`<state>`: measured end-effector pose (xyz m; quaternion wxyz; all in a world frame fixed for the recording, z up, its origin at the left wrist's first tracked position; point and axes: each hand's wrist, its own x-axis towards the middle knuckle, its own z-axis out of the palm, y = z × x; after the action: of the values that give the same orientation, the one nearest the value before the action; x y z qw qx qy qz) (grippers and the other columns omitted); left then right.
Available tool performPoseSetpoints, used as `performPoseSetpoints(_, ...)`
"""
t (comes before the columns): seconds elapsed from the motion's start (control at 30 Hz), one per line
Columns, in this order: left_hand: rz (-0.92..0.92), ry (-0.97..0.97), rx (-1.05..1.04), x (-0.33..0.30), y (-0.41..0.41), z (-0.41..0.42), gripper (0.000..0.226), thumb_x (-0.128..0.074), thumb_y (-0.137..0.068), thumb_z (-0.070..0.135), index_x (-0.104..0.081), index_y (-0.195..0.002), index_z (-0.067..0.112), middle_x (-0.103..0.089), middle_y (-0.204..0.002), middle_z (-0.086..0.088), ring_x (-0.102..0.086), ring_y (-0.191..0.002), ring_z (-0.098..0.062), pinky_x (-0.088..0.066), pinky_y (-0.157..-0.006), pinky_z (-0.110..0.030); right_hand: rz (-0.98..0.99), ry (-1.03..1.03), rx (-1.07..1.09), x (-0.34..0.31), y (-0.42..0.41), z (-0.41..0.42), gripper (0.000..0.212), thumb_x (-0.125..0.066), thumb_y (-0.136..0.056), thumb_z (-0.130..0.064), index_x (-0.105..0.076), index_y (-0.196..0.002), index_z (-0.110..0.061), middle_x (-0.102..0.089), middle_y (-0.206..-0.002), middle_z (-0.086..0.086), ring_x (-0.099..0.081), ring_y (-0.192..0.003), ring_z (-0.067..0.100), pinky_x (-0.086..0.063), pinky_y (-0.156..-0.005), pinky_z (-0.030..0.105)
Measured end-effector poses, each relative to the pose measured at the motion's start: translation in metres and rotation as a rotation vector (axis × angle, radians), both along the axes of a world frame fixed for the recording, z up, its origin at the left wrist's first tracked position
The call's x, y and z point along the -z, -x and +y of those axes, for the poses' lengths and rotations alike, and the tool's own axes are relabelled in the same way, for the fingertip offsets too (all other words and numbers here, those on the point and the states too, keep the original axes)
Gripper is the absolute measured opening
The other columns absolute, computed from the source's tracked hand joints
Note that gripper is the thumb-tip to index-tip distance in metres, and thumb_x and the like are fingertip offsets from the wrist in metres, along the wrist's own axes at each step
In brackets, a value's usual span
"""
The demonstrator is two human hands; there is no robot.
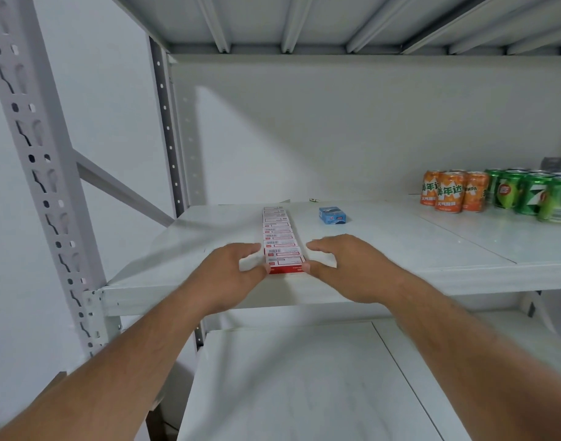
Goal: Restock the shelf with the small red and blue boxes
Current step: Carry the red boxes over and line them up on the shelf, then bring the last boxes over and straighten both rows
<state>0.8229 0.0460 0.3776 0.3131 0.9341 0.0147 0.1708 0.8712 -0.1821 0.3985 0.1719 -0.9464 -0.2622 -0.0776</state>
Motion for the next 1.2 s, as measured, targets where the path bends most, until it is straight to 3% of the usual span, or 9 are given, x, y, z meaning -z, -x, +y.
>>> performPoseSetpoints(0.1, 0.020, -0.141, -0.024, -0.002, 0.008, 0.004, 0.068, -0.053, -0.089, 0.061, -0.037, -0.149, 0.032, -0.034, -0.156, 0.013, -0.030, -0.144, -0.009, -0.026, -0.118, -0.031, -0.033, 0.110, -0.017, 0.002, 0.017, -0.001, 0.068, -0.036, -0.100, -0.061, -0.023, -0.159, -0.028, -0.015, -0.167, -0.009, -0.004, -0.154, 0.008, -0.009, -0.121, 0.028)
performPoseSetpoints(0.33, 0.135, -0.449, -0.100, -0.003, 0.030, -0.018, 0.074, -0.036, -0.095, 0.061, -0.015, -0.156, 0.026, -0.012, -0.164, 0.006, -0.010, -0.151, -0.012, -0.010, -0.123, -0.038, -0.044, 0.229, -0.042, 0.008, 0.039, -0.005, 0.072, -0.031, -0.102, -0.059, -0.010, -0.161, -0.022, -0.002, -0.169, -0.002, 0.004, -0.155, 0.013, -0.003, -0.123, 0.031)
performPoseSetpoints(0.6, 0.193, -0.511, -0.298, -0.004, 0.073, -0.064, 0.073, -0.036, -0.095, 0.058, -0.014, -0.156, 0.024, -0.011, -0.164, 0.003, -0.012, -0.151, -0.017, -0.013, -0.122, -0.041, -0.087, 0.213, -0.219, 0.008, 0.061, -0.030, 0.074, -0.035, -0.101, -0.059, -0.015, -0.160, -0.020, -0.010, -0.169, -0.002, -0.005, -0.155, 0.015, -0.013, -0.122, 0.035)
performPoseSetpoints(0.77, 0.252, -0.511, -0.450, 0.001, 0.108, -0.109, 0.070, -0.036, -0.095, 0.059, -0.024, -0.153, 0.023, -0.027, -0.160, 0.003, -0.025, -0.146, -0.021, -0.023, -0.117, -0.042, -0.107, 0.203, -0.392, 0.011, 0.083, -0.055, 0.068, -0.040, -0.100, -0.056, -0.026, -0.156, -0.021, -0.023, -0.165, 0.000, -0.022, -0.150, 0.019, -0.024, -0.119, 0.039)
performPoseSetpoints(0.93, 0.340, -0.496, -0.572, 0.008, 0.147, -0.155, 0.068, -0.039, -0.093, 0.059, -0.029, -0.151, 0.024, -0.035, -0.156, 0.003, -0.034, -0.142, -0.024, -0.032, -0.111, -0.043, -0.027, 0.190, -0.518, 0.018, 0.106, -0.077, 0.068, -0.045, -0.100, -0.055, -0.028, -0.155, -0.020, -0.030, -0.162, -0.001, -0.031, -0.146, 0.022, -0.031, -0.116, 0.040)
performPoseSetpoints(1.2, 0.436, -0.472, -0.685, 0.021, 0.209, -0.193, 0.069, -0.039, -0.094, 0.056, -0.022, -0.154, 0.027, -0.030, -0.158, 0.003, -0.033, -0.141, -0.026, -0.033, -0.110, -0.044, 0.086, 0.178, -0.577, 0.043, 0.134, -0.091, 0.064, -0.049, -0.097, -0.054, -0.036, -0.150, -0.020, -0.044, -0.153, 0.005, -0.046, -0.134, 0.026, -0.042, -0.103, 0.040)
